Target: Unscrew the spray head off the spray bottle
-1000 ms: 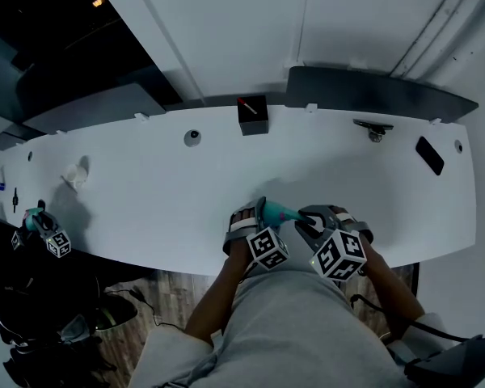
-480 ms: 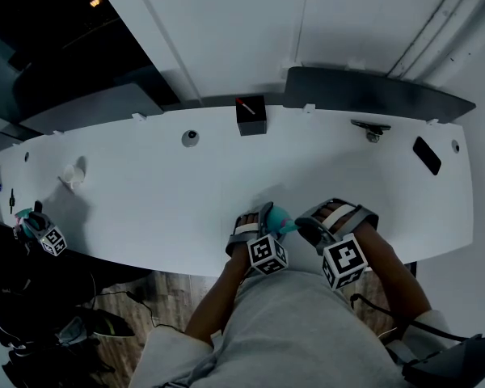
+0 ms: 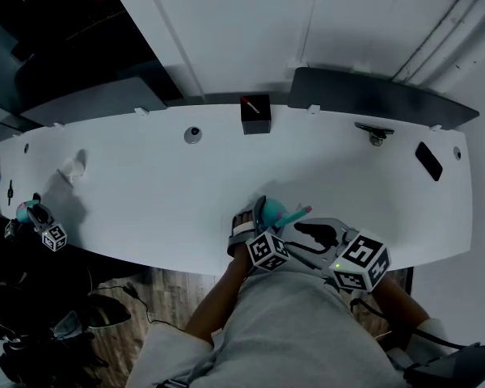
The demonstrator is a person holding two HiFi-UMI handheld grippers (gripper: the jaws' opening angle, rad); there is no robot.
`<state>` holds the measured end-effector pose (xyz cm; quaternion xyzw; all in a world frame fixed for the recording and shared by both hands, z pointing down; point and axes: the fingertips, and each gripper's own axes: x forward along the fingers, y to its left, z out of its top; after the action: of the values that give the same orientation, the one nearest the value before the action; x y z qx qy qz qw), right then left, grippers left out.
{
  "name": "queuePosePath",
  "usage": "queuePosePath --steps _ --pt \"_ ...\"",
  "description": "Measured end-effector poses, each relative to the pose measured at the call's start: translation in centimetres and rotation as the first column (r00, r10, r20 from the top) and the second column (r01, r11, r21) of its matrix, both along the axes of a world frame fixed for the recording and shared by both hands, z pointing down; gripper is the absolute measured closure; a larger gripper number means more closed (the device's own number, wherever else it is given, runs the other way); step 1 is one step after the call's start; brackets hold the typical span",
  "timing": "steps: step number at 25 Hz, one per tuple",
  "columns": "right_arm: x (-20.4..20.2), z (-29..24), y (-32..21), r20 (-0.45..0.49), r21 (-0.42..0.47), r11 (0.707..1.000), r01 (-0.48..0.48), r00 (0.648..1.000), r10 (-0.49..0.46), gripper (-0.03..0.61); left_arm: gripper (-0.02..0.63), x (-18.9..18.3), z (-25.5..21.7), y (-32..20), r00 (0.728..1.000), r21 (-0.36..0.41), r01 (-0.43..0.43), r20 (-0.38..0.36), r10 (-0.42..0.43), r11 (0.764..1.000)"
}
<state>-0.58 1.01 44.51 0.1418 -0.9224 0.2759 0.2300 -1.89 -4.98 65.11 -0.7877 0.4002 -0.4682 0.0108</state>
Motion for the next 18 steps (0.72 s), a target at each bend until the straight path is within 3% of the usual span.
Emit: queuePosePath --steps 1,2,4,5,6,7,10,12,14,16,18 --pt "-0.3 0.3 0.4 0.053 -0.163 0.986 -0.048 0.997 0.057 0.400 0.210 -0.2 -0.1 -0.2 1.000 0.009 0.011 0.000 -0.011 1.000" --pt "-0.4 0.9 0.5 0.084 -0.309 0.945 -0.105 0.987 0.137 0.400 0.210 -0.3 -0.3 -0.3 1.000 0.020 0.022 -0.001 -0.022 1.000" --pt "0.0 2.8 -0.3 0.073 -0.530 0.812 -0.243 0.942 0.329 0.400 0.210 -0.5 -0.6 -0.7 0.999 0.045 0.035 0.001 -0.035 0.998" --pt "0.4 3.8 -0.8 0.045 -0.597 0.742 -0.305 0.911 0.410 0.397 0.210 -0.5 -0.8 -0.8 0.999 0.059 0.036 0.007 -0.037 0.998" --pt "0.8 4.7 -1.3 0.015 -0.635 0.687 -0.354 0.883 0.469 0.381 0.210 -0.5 -1.0 -0.9 0.999 0.075 0.034 0.015 -0.035 0.997" --pt "1.2 5.3 -1.7 -0.010 -0.652 0.649 -0.392 0.860 0.509 0.362 0.210 -0.5 -1.2 -1.1 0.999 0.090 0.029 0.026 -0.032 0.995" --pt "1.7 6.3 -2.9 -0.052 -0.660 0.590 -0.464 0.813 0.581 0.345 0.210 -0.4 -1.3 -1.3 0.998 0.122 0.007 0.059 -0.014 0.993" --pt "2.0 6.5 -3.5 -0.064 -0.649 0.581 -0.491 0.796 0.602 0.345 0.210 -0.1 -1.3 -1.1 0.997 0.135 -0.013 0.076 0.003 0.991" --pt "2.2 6.7 -3.8 -0.083 -0.603 0.611 -0.512 0.802 0.591 0.355 0.210 0.3 -1.4 -0.9 0.996 0.142 -0.027 0.082 0.015 0.989" --pt "2.3 6.8 -3.8 -0.104 -0.529 0.674 -0.515 0.828 0.551 0.446 0.210 0.6 -1.5 -0.8 0.997 0.140 -0.027 0.070 0.017 0.990" --pt "2.2 6.7 -3.9 -0.115 -0.438 0.760 -0.481 0.868 0.483 0.452 0.209 0.7 -1.5 -0.8 0.998 0.135 -0.025 0.059 0.017 0.991"
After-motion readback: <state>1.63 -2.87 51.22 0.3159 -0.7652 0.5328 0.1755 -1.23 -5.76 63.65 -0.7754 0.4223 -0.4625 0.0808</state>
